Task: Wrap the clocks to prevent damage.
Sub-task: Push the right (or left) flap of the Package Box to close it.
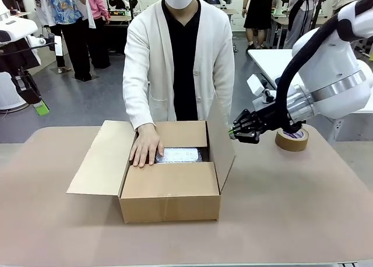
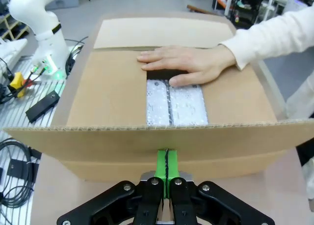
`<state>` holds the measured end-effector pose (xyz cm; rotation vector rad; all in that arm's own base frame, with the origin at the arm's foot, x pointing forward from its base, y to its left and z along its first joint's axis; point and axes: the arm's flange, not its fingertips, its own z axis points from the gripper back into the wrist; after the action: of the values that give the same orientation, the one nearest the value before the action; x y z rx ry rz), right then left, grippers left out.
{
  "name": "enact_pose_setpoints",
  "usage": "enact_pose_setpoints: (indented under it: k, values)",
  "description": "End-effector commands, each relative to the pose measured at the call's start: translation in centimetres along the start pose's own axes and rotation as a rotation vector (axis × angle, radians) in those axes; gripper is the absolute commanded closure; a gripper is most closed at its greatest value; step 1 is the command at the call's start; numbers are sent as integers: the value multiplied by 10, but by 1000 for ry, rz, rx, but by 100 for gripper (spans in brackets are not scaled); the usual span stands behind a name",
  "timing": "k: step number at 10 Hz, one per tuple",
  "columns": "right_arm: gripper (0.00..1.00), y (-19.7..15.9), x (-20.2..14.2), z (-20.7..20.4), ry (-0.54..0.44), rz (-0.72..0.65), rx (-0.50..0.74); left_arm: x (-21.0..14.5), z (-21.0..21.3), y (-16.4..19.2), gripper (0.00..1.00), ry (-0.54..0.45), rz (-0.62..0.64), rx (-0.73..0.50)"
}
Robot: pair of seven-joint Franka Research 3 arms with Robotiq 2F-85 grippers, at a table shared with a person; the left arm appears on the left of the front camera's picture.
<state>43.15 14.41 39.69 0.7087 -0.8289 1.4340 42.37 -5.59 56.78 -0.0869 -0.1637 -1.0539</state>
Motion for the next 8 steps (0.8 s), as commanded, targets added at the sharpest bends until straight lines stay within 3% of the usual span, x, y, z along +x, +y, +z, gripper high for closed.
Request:
enact_pose_setpoints:
  k: [1, 8]
  values:
    - [99, 6, 10, -15, 5, 45, -45, 0, 1, -1, 99, -7, 19, -9]
    - [99, -9, 27, -67, 96, 69, -39, 0, 1, -1, 99, -7, 19, -9]
